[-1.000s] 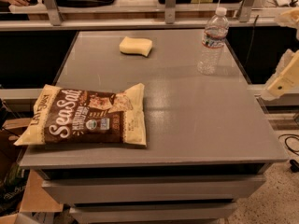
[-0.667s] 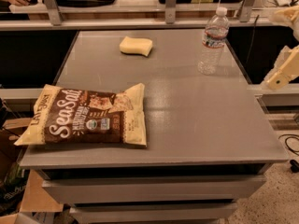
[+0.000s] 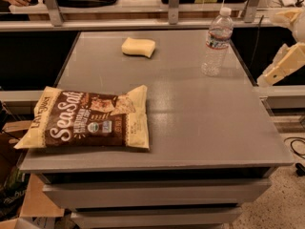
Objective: Move water bottle near brown chip bag
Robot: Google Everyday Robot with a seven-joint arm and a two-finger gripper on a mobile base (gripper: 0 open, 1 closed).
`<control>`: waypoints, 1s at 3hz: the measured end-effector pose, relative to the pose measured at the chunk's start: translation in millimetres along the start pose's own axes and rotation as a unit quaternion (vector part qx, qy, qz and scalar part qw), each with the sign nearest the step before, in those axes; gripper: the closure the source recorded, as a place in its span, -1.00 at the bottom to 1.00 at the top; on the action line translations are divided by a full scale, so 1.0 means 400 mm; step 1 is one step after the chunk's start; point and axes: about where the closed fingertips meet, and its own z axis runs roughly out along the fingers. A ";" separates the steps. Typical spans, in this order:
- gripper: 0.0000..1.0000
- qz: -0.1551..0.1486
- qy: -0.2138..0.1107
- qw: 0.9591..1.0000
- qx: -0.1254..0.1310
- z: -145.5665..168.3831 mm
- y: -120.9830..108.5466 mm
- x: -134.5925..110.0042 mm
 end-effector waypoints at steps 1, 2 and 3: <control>-1.00 0.000 -0.001 1.000 -0.001 0.003 0.000 0.001; -1.00 -0.002 -0.029 1.000 -0.005 0.031 -0.020 0.005; -1.00 -0.011 -0.072 0.997 -0.007 0.064 -0.046 -0.005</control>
Offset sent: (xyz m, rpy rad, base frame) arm 0.0319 -0.0005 -0.0159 0.1335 -0.0514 0.0660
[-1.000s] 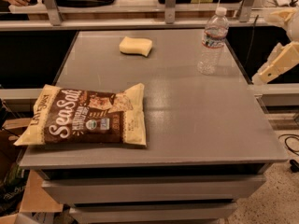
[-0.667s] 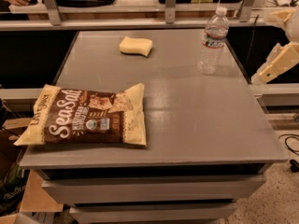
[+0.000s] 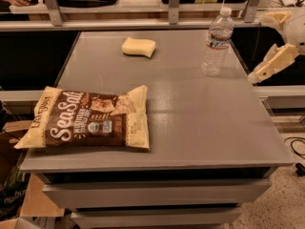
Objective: Move water bottle near brown chip bag
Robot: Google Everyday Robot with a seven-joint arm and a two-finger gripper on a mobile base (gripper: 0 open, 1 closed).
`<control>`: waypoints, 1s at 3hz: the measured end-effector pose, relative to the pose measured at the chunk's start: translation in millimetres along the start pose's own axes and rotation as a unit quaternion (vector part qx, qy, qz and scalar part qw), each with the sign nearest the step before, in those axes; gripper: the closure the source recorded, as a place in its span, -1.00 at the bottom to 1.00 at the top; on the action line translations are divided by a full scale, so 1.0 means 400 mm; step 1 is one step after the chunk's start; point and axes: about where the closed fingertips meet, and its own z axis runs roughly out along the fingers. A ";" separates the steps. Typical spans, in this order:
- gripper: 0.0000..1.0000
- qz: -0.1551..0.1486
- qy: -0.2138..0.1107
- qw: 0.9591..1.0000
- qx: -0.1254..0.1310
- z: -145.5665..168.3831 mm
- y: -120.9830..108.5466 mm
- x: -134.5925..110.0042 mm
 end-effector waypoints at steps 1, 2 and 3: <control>-1.00 0.001 -0.037 0.999 0.004 0.036 -0.026 -0.003; -1.00 0.014 -0.067 0.998 0.012 0.079 -0.056 0.010; -1.00 0.030 -0.082 0.996 0.026 0.115 -0.093 0.034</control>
Offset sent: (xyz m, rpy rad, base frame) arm 0.0593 0.0051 -0.0278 0.2136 -0.0694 -0.0269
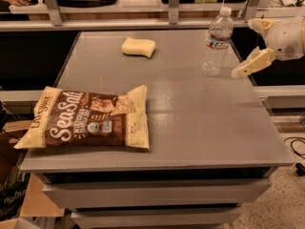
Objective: Move water bottle near brown chip bag
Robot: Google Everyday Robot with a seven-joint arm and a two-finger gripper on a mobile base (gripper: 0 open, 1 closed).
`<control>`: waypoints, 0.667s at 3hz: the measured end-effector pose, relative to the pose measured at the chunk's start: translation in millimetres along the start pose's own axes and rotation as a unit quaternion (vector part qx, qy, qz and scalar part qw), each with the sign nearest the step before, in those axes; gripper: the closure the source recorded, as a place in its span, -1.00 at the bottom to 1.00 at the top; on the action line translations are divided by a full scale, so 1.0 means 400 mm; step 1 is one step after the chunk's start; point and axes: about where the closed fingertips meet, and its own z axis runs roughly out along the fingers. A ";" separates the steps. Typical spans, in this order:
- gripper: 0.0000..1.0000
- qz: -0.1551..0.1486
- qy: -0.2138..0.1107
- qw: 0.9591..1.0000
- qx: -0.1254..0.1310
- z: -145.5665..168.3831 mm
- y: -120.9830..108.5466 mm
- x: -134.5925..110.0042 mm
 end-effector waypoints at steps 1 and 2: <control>-1.00 0.016 -0.014 1.000 0.008 0.034 -0.030 0.020; -0.93 0.027 -0.040 0.999 -0.015 0.091 -0.034 0.012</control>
Offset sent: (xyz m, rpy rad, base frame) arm 0.0379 0.0177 -0.0173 0.1308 0.0210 0.0259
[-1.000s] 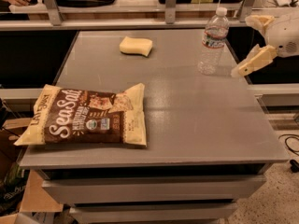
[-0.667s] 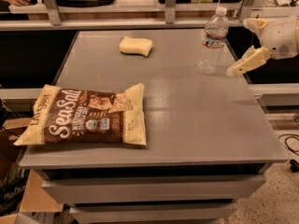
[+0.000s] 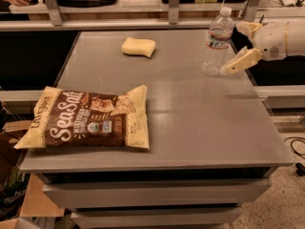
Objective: Move water bottle near brown chip bag
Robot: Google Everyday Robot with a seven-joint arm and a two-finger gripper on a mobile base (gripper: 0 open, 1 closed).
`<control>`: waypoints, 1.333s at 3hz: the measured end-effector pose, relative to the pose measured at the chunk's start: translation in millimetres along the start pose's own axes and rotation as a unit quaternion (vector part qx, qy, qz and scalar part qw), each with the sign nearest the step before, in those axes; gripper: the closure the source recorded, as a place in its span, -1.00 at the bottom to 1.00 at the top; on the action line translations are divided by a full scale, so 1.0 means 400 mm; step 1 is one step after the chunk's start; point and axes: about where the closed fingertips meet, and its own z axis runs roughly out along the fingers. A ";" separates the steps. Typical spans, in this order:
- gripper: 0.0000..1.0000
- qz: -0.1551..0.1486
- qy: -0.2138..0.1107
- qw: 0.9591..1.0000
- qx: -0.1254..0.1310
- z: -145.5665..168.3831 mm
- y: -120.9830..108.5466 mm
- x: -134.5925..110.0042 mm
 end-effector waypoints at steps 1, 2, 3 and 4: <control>-0.50 0.006 -0.011 1.000 -0.021 0.034 0.007 -0.005; -0.01 0.006 -0.024 0.998 -0.050 0.070 0.027 -0.019; 0.43 0.004 -0.040 0.996 -0.081 0.090 0.057 -0.038; 0.90 -0.009 -0.055 0.991 -0.122 0.103 0.097 -0.073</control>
Offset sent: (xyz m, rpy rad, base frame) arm 0.0017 0.0422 -0.0064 0.0711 0.0533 0.1579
